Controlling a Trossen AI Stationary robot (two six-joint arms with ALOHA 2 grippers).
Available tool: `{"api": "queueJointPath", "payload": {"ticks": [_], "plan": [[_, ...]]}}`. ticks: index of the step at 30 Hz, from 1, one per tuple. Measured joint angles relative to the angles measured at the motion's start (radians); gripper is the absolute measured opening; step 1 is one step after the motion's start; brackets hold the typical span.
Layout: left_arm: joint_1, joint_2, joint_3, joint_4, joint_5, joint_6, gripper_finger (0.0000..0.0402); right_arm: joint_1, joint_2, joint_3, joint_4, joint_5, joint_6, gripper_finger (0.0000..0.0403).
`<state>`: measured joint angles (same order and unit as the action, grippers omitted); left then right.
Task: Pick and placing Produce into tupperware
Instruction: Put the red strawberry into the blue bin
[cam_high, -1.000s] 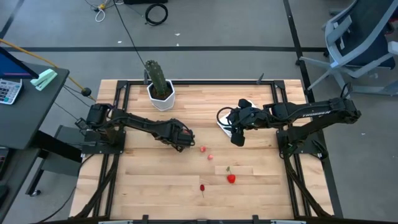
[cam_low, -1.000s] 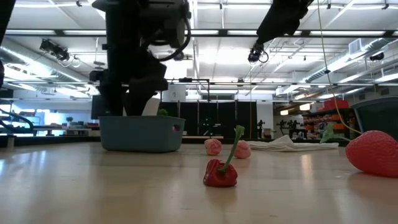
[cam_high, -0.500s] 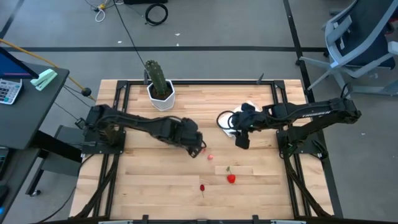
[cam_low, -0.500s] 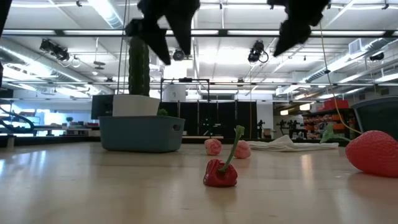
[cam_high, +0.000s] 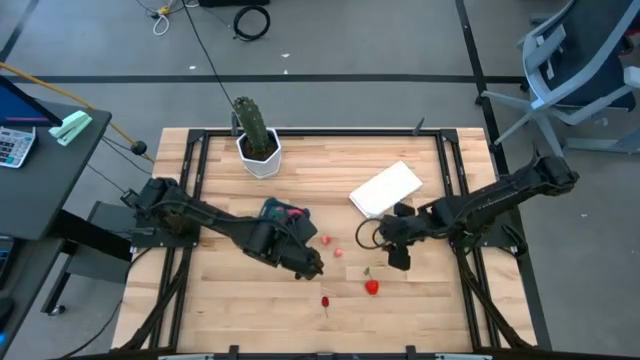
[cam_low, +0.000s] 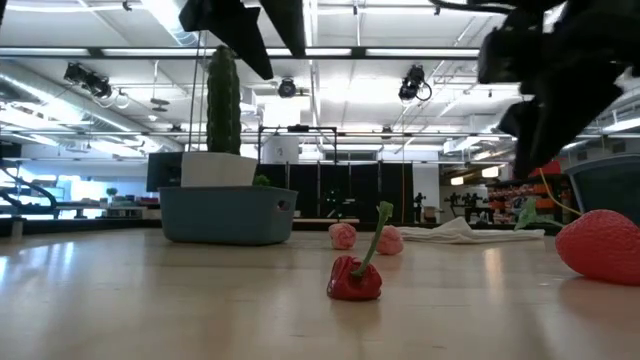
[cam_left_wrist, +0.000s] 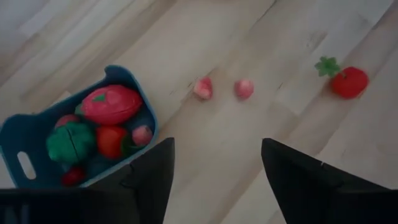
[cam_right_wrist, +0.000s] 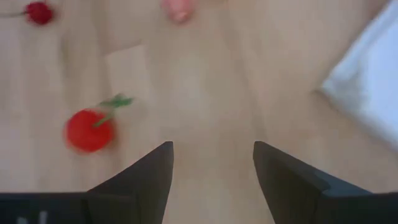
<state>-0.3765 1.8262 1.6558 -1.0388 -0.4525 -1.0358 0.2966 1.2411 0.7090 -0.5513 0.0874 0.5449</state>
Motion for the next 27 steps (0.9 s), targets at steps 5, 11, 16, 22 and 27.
{"api": "queueJointPath", "payload": {"ticks": [5, 11, 16, 22, 27], "plan": [[-0.009, 0.025, 0.0, 0.012, -0.006, 0.0, 0.0243, 0.097, 0.0, 0.0, 0.039, -0.015, 0.088, 0.023], [-0.004, 0.054, 0.001, 0.033, -0.011, 0.032, 0.0241, 0.182, 0.01, 0.0, 0.164, 0.117, 0.108, 0.023], [-0.004, 0.062, 0.0, 0.035, -0.009, 0.034, 0.0233, 0.191, 0.079, 0.0, 0.205, 0.105, 0.186, 0.023], [-0.01, 0.064, 0.0, 0.035, -0.006, 0.037, 0.0231, 0.191, 0.211, 0.0, 0.245, 0.065, 0.264, 0.0227], [-0.009, 0.064, 0.0, 0.035, -0.007, 0.037, 0.0231, 0.19, 0.281, 0.0, 0.341, 0.043, 0.265, 0.0227]]}}
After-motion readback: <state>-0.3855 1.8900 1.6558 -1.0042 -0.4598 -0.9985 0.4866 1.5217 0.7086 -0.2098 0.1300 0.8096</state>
